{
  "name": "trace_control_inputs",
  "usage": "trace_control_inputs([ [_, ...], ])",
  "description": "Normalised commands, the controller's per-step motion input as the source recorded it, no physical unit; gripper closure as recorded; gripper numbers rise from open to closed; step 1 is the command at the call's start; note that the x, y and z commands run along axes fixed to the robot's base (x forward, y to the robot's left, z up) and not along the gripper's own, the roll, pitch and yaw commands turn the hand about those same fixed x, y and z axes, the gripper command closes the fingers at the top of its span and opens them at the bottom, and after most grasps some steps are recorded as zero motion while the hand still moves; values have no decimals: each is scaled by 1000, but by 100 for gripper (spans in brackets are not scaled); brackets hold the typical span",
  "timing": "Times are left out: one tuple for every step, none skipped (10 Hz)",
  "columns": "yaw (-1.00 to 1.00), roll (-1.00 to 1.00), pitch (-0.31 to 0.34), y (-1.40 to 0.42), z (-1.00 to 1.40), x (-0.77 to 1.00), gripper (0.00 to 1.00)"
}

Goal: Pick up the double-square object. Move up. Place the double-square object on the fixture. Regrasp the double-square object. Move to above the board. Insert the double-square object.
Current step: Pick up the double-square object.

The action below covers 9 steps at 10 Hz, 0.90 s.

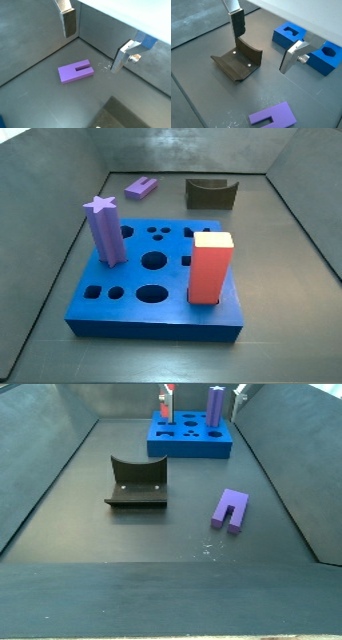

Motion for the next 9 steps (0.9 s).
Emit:
trace_control_inputs([
  [-769, -166, -94, 0, -711, -409, 0],
  [-766, -170, -91, 0, -734, -409, 0],
  [-620, -100, -26, 371, -1000, -603, 0],
  [-409, 159, -140, 314, -694, -811, 0],
  [-274, 421, -180, 209, -317, -797, 0],
  [-346, 470, -180, 103, -231, -717, 0],
  [-351, 469, -179, 97, -237, -709, 0],
  [-386, 447, -173, 49, -260, -626, 0],
  [-323, -50, -159, -37, -849, 0, 0],
])
